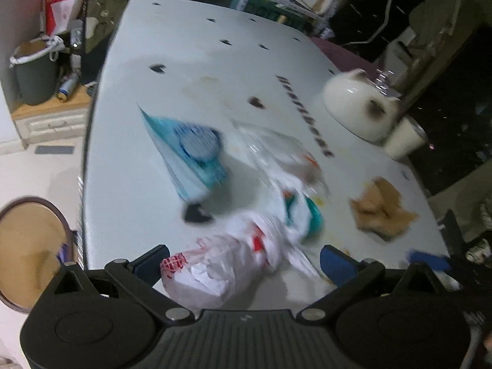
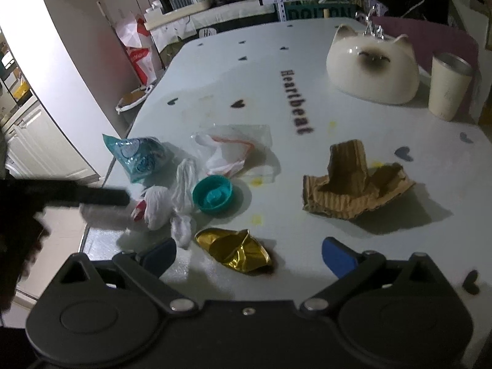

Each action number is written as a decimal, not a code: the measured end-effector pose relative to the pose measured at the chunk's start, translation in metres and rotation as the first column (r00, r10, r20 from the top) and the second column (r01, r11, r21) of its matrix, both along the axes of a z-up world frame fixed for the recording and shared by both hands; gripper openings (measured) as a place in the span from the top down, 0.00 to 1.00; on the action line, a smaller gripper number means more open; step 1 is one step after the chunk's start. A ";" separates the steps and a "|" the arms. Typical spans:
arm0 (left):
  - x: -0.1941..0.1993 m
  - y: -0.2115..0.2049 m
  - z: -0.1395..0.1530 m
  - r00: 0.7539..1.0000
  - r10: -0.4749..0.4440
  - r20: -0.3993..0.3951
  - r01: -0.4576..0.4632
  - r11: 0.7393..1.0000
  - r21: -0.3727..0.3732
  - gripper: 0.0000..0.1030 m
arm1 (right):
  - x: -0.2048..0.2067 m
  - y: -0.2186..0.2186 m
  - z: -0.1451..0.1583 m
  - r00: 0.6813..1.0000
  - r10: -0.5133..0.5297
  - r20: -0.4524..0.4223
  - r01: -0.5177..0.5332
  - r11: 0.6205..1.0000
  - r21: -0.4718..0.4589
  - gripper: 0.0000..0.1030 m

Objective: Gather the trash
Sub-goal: 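Move both tools toward the white plastic bag and gold foil, then grasp the white plastic bag with left tool while right tool grasps gold foil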

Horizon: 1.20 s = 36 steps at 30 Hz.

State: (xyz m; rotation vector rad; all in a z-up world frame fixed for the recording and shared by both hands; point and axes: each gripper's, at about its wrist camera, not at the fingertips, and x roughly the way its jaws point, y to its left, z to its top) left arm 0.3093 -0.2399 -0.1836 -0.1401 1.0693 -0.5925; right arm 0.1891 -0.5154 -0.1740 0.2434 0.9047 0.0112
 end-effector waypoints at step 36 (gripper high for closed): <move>0.013 -0.041 -0.003 0.987 -0.162 0.009 0.153 0.945 0.288 0.30 | 0.014 0.029 -0.027 0.985 0.121 -0.126 -0.122 0.993 0.000 0.33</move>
